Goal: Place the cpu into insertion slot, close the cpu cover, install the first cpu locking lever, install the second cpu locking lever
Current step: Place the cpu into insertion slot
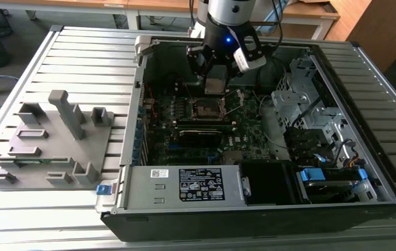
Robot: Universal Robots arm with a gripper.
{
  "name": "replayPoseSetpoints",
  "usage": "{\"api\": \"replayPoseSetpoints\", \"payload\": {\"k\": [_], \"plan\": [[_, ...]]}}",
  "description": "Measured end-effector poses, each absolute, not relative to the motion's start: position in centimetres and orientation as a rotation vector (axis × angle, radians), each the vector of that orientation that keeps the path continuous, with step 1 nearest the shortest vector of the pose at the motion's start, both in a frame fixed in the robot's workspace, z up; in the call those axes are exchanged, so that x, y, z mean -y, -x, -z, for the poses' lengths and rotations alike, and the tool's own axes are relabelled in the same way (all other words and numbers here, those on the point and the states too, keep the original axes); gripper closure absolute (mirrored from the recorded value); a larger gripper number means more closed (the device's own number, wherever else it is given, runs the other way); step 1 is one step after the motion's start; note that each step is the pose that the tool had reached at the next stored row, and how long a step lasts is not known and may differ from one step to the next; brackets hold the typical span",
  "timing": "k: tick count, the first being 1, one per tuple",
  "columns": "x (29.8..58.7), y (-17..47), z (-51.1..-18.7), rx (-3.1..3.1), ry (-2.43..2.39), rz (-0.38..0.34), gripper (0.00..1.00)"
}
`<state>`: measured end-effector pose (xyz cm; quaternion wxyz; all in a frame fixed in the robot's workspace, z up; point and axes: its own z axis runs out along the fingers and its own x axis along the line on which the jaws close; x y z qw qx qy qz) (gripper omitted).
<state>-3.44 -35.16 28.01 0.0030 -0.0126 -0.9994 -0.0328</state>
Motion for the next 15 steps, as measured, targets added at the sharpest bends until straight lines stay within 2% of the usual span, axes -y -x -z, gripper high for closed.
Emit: {"api": "replayPoseSetpoints", "payload": {"k": [15], "plan": [[35.16,3.44,-27.65,3.134,0.04,0.103,0.46]]}}
